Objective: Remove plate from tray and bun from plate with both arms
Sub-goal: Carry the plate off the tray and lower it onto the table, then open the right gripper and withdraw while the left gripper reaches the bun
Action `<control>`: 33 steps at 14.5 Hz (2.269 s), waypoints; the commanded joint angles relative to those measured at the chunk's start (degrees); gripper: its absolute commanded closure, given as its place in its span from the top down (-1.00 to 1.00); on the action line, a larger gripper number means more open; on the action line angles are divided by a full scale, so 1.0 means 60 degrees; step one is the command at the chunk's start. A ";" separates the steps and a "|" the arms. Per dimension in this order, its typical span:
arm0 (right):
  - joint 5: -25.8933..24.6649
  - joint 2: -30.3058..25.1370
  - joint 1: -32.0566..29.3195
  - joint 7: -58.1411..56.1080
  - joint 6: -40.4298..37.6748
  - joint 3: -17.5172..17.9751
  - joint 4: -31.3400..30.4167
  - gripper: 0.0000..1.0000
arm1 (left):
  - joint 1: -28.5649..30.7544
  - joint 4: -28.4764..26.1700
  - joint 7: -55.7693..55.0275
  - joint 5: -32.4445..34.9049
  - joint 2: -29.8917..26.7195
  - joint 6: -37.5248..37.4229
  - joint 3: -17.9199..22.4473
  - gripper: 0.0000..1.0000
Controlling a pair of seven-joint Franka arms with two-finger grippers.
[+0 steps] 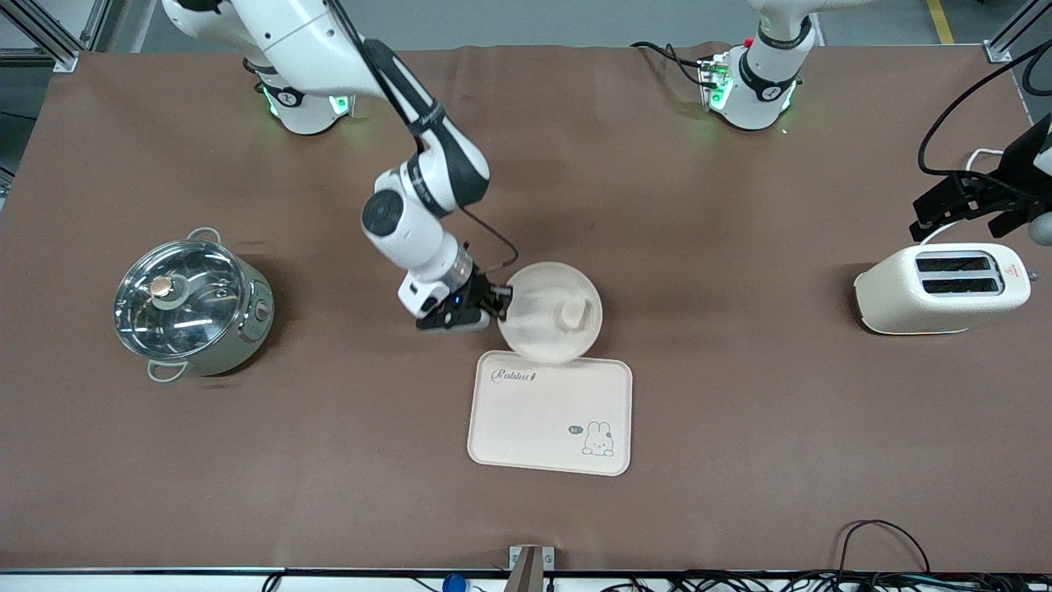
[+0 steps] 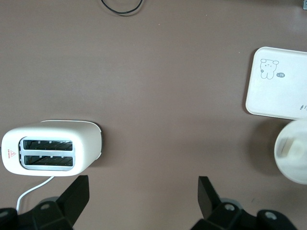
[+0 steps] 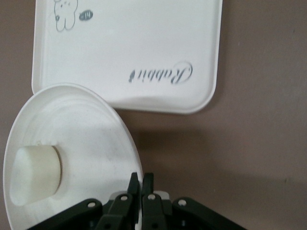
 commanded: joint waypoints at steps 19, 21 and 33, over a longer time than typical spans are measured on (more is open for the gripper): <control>0.0548 -0.0134 0.0151 0.0839 0.1118 0.0106 -0.0569 1.00 | -0.0095 -0.0369 -0.0356 -0.0096 -0.0096 -0.0356 -0.0467 1.00; 0.0534 -0.0764 -0.0301 0.0960 -0.0168 -0.0011 -0.0424 1.00 | -0.0386 -0.0444 -0.1726 -0.0184 0.0326 -0.0153 -0.1299 1.00; -0.2512 -0.4092 -0.4489 -0.0826 -1.0324 -0.1595 0.1877 1.00 | -0.4267 -0.0327 -0.7718 0.1802 0.5892 0.4899 -0.2066 1.00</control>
